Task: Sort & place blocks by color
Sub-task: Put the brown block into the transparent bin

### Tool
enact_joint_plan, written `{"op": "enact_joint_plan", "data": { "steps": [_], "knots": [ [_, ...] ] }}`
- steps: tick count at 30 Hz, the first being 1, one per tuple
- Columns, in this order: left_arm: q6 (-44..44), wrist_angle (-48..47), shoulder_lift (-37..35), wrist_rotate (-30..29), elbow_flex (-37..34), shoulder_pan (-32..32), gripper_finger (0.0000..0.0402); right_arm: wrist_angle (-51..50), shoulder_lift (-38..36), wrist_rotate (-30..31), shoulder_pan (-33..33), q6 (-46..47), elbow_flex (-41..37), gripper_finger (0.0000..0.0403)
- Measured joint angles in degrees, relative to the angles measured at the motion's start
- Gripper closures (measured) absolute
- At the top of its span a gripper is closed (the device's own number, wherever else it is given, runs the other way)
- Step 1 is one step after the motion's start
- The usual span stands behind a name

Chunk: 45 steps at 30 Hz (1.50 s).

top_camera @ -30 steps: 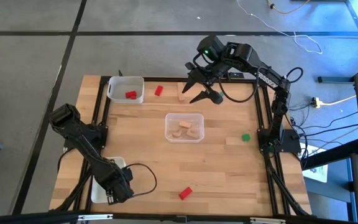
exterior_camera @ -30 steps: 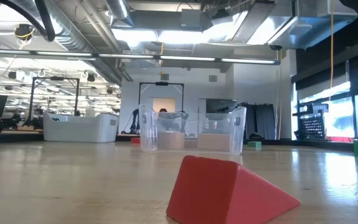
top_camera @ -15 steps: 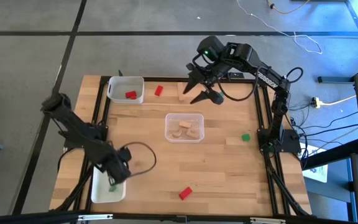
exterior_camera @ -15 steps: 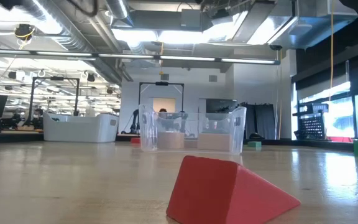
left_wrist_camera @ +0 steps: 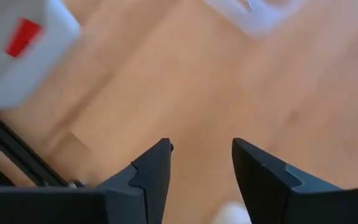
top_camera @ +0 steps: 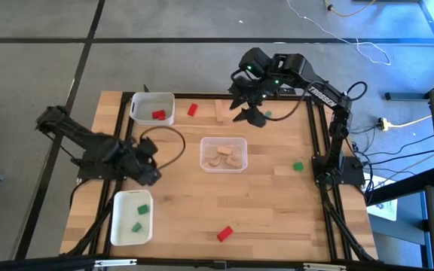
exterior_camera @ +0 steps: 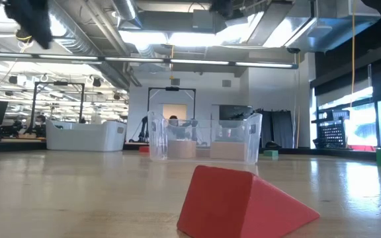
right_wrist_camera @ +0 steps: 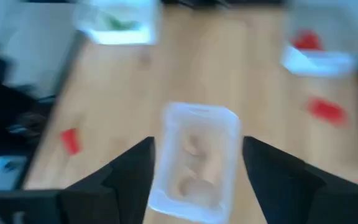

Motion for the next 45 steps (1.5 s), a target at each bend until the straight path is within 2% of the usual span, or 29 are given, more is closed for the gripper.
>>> {"op": "enact_joint_plan", "data": {
  "steps": [3, 6, 12, 18, 21, 25, 31, 37, 40, 45],
  "knots": [
    [1.73, -0.04, -1.35, -3.55, 0.0, 3.9, 0.0239, -0.35, 0.04, 11.81, -0.04, 8.08, -0.02, 0.0163],
    [3.29, -0.09, -2.4, -5.33, 0.0, 8.95, 0.0239, 0.45, 0.24, 19.77, -0.41, 17.2, -0.02, 0.0163],
    [13.61, -0.03, -2.64, -8.67, 0.0, 20.03, 0.0239, 5.29, 3.82, 21.99, -2.01, 28.83, -0.02, 0.0163],
    [25.94, 0.22, -2.62, -8.7, 0.0, 31.27, 0.0239, 13.05, 8.62, 27.72, -3.8, 43.62, -0.04, 0.0163],
    [31.56, 1.58, -2.62, -8.61, 0.0, 36.33, 0.0239, 14.25, 11.49, 30.22, -5.1, 47.53, -0.04, 0.0163],
    [37.24, 4.8, -2.62, -8.27, 0.0, 41.95, 0.0239, 14.36, 16.09, 31.02, -6.82, 50.85, -0.04, 0.0163],
    [42.16, 9.31, -2.62, -5.47, 0.0, 48.69, 0.0239, 14.69, 23.45, 31.94, -9.12, 49.54, -0.04, 0.0163],
    [42.35, 15.03, -2.62, 0.11, 0.0, 53.11, 0.0239, 14.53, 29.74, 27.93, -11.48, 49.37, -0.04, 0.0163],
    [43.66, 16.57, -2.6, 0.39, 0.0, 54.58, 0.0239, 14.56, 32.37, 27.51, -12.3, 50.37, -0.04, 0.0163],
    [44.78, 18.14, -2.51, 0.44, 0.0, 56.76, 0.0239, 14.8, 36.0, 23.11, -12.75, 50.94, -0.04, 0.0163]
  ]
}}
